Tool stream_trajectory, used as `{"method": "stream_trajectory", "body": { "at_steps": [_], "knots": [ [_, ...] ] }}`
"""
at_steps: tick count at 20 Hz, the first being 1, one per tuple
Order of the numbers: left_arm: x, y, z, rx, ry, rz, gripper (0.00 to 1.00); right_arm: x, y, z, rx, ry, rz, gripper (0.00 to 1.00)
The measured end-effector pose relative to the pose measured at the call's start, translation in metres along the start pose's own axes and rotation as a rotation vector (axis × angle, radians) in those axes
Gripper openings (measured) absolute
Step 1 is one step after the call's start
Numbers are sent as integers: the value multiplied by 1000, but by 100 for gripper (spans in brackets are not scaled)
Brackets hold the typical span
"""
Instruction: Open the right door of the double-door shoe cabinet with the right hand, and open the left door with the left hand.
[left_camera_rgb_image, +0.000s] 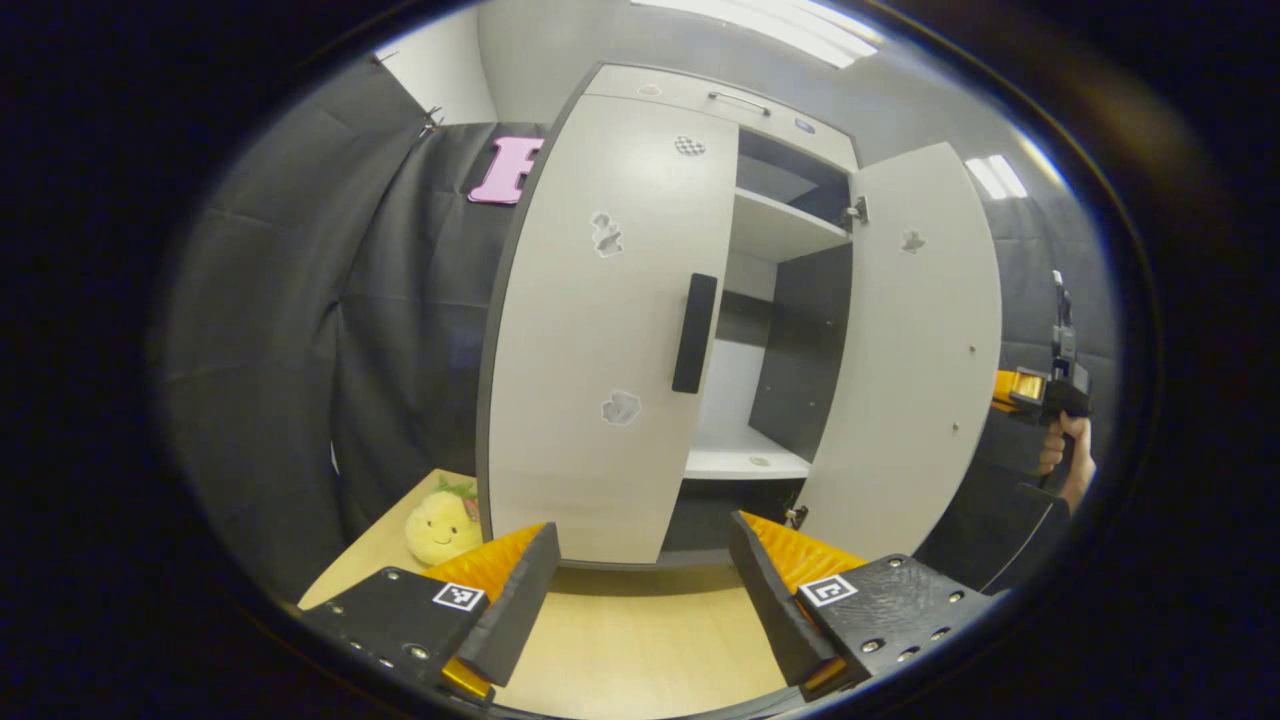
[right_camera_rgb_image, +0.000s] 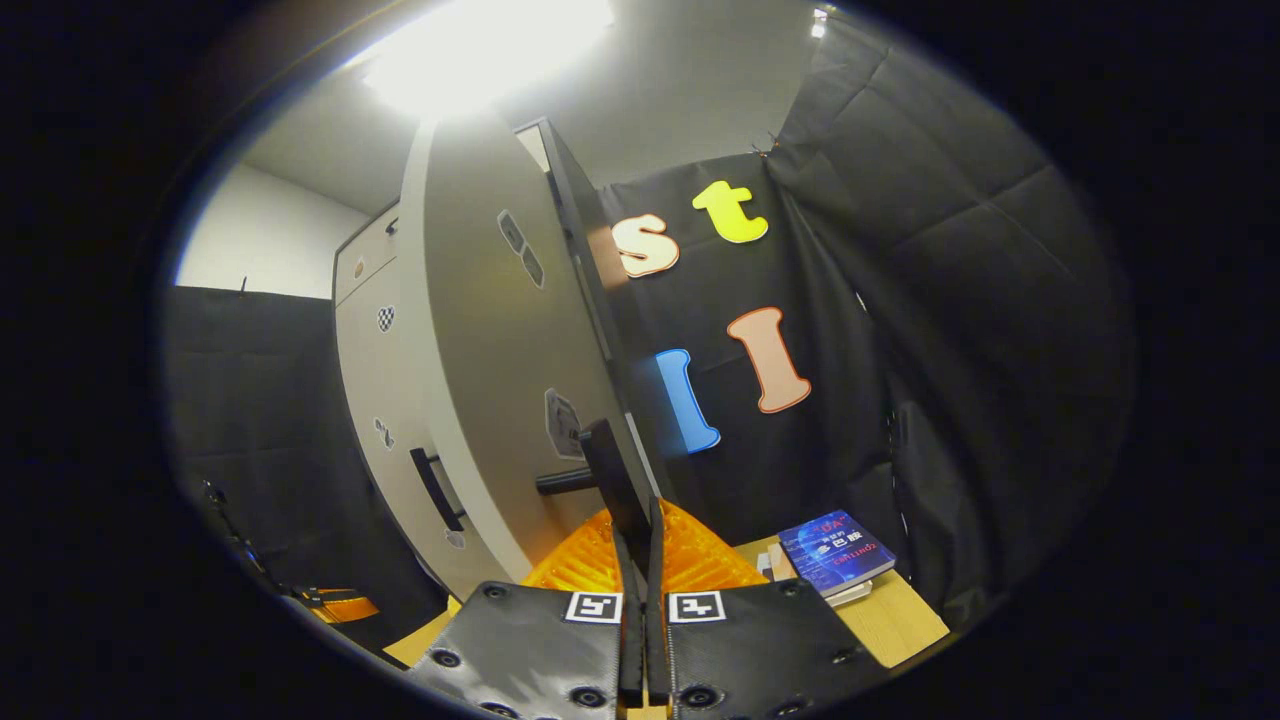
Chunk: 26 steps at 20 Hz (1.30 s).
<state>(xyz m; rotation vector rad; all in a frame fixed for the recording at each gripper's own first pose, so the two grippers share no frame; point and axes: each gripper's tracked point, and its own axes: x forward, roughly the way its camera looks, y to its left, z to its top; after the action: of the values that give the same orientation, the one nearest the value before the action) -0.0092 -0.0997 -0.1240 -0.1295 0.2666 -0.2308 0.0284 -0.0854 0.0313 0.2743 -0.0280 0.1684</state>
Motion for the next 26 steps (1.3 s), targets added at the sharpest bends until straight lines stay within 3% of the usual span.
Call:
{"method": "stream_trajectory", "body": {
  "at_steps": [7, 11, 16, 19, 21, 22, 23, 26],
  "knots": [
    [21, 17, 14, 14, -7, -3, 98, -12, -3, -5, -67, 56, -92, 3],
    [36, 20, 27, 25, -25, -26, 98, -37, -2, -15, -45, 76, -102, 3],
    [59, 17, 47, 52, -56, -34, 98, -71, -53, -24, -18, 102, -253, 2],
    [79, 14, 70, 94, -92, -24, 99, -71, -88, -19, -39, 87, -353, 2],
    [90, 9, 86, 122, -120, -11, 99, -66, -103, -13, -53, 74, -377, 2],
    [98, 5, 94, 128, -132, -8, 99, -58, -109, -11, -48, 74, -383, 25],
    [107, 0, 101, 129, -145, -9, 98, -51, -114, -9, -39, 73, -381, 17],
    [133, -17, 118, 124, -175, -9, 98, -30, -141, -6, -47, 62, -429, 95]
  ]
}}
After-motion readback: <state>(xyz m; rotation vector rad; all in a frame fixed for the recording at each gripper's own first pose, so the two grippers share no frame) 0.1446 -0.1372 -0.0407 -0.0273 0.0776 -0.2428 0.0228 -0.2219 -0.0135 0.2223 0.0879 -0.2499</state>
